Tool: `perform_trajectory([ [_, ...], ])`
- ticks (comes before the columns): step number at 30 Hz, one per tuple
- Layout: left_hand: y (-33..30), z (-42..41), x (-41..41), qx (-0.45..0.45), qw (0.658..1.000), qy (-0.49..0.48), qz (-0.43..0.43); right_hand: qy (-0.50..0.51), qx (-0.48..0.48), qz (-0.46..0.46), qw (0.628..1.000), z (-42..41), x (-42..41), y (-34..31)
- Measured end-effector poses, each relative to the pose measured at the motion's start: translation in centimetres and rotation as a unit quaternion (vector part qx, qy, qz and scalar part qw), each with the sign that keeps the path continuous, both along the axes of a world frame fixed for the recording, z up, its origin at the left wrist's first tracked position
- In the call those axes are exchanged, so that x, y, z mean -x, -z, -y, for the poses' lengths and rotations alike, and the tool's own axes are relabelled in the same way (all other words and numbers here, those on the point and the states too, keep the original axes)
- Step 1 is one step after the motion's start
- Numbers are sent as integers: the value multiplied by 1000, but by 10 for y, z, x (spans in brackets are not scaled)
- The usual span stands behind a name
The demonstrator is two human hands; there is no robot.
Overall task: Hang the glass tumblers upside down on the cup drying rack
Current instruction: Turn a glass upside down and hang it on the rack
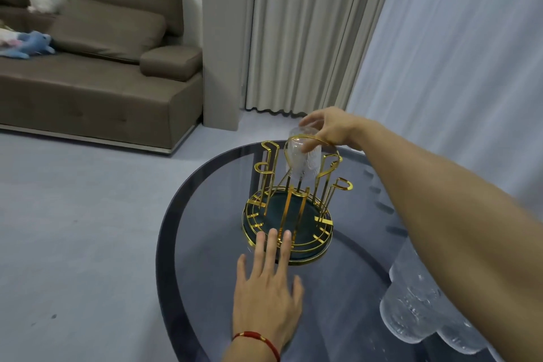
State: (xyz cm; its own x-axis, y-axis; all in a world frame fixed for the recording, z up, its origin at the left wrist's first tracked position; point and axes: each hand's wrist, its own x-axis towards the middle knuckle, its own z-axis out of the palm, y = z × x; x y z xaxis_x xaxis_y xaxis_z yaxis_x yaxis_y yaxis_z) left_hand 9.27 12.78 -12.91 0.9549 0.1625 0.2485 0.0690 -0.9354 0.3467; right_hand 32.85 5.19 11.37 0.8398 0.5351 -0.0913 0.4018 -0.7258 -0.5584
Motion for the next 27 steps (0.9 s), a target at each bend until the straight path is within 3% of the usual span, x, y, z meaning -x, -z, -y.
perform_trajectory([
  [13,-1,2,-2,3,1000,-7,-6,-33,-43,-154,987,8,-8,5],
  [16,0,1,-1,1,1000,-12,-4,18,-104,-101,989,24,9,3],
  [22,-7,5,3,-12,1000,-12,-10,174,-141,162,961,104,121,14],
  [27,-26,23,16,-21,997,-42,-59,308,-108,164,931,158,242,76],
])
